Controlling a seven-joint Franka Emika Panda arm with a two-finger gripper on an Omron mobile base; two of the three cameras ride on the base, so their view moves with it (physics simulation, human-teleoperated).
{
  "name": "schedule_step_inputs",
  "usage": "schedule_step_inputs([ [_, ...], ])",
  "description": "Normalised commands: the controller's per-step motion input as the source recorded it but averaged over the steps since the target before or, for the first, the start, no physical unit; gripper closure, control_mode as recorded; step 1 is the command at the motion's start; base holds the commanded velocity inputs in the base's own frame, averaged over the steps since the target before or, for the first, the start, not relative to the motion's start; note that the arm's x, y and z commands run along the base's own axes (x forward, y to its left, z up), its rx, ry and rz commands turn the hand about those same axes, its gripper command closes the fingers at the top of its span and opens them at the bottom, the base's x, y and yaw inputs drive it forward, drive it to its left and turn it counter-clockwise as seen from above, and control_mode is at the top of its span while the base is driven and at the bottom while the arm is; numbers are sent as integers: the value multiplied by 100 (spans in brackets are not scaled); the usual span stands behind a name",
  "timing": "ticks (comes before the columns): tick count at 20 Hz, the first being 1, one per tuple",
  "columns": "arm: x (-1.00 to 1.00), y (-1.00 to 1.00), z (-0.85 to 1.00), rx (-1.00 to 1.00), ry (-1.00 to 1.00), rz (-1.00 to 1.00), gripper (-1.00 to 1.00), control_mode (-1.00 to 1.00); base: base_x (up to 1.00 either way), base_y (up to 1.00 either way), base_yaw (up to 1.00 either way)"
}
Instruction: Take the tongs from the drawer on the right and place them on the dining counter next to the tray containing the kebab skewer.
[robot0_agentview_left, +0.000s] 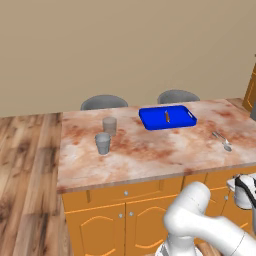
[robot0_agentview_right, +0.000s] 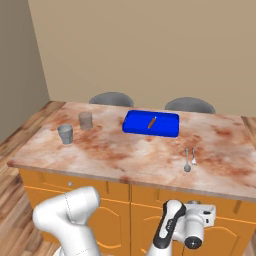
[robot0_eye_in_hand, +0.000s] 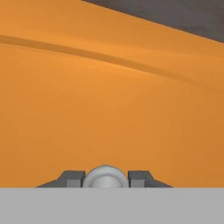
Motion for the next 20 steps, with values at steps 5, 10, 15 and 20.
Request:
schedule_step_inputs([
  [5,-28,-4,-3,0,0,0,100,-100,0,0,0],
  [10,-96,-40,-17,0,2,-9,100,-100,0,0,0],
  [15,-100,-50,-22,0,2,-11,100,-100,0,0,0],
  [20,-100,-56,-27,0,1,-12,100,-100,0,0,0],
])
